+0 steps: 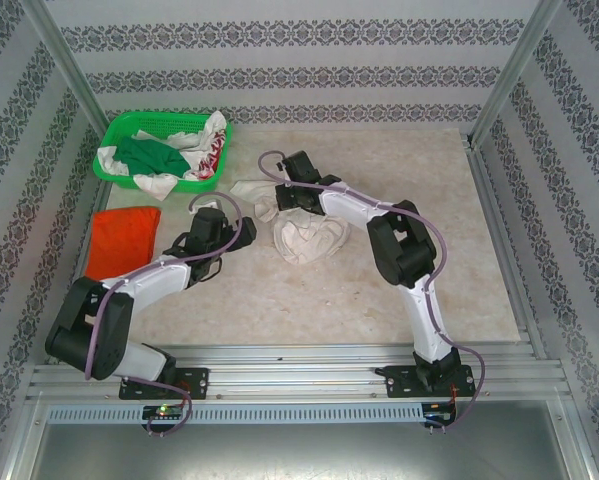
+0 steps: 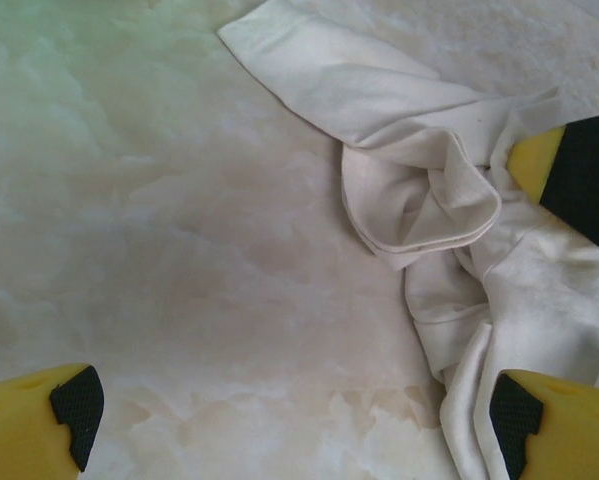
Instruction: Fold and stack the t-shirts
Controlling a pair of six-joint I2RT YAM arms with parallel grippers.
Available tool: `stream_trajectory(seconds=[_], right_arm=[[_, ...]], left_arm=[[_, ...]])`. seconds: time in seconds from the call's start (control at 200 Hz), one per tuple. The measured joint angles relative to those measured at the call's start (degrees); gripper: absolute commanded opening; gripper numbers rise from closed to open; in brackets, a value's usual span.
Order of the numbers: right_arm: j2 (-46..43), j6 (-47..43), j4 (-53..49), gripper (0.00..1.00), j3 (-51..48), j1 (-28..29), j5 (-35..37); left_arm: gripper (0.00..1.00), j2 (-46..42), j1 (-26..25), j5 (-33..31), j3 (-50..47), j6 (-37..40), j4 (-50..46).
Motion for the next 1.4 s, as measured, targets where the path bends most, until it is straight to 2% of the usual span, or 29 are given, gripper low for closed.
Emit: stream_trajectory(seconds=[0.09,0.38,0.46,0.575,0.649,0.734,0.789,0.924,1.144,1.399], right_arm=[[-3.21,-0.09,1.57,0.0,-3.56,0.28,0.07],[-23.32,0.09,11.13,0.0,-20.65,0.37,0.26],[-27.3,0.48,13.88,0.0,-24.63,0.37,0.39],[-30.75,0.96,15.72,0.0,-29.35,0.37,1.22],[-32.54,1.14,16.15,0.0,-32.11,0.33,1.97],[-34.14,1.16,16.59,0.0,-34.29,0.22,2.69],[-35.1,1.36,16.72,0.0,-35.23,-0.15,3.08],[-37.35,1.42,17.22,0.0,-36.61,-1.09,3.48],[-43.47,0.44,16.85,0.0,-37.92,-4.55,4.7],[-56.52,-4.22,16.7,0.0,-38.05,-8.52,6.73]], left_arm=[[1.0,2.93,0.0,1.57,1.46,-0.35,0.98],[1.0,14.56,-0.02,6.43,10.93,-2.32,5.88],[0.96,17.66,-0.02,7.45,14.43,-2.6,6.12],[0.84,21.97,-0.15,8.48,18.86,-2.95,6.19],[0.74,24.61,-0.33,8.85,21.0,-3.28,6.19],[0.57,26.73,-0.59,9.25,21.99,-3.63,6.14],[0.43,27.93,-0.79,9.42,22.27,-3.89,6.14],[0.0,29.99,-0.9,10.05,22.91,-4.11,5.97],[0.0,28.83,-0.76,7.32,23.69,-1.38,5.57],[0.0,15.85,0.74,1.75,28.96,5.86,1.57]])
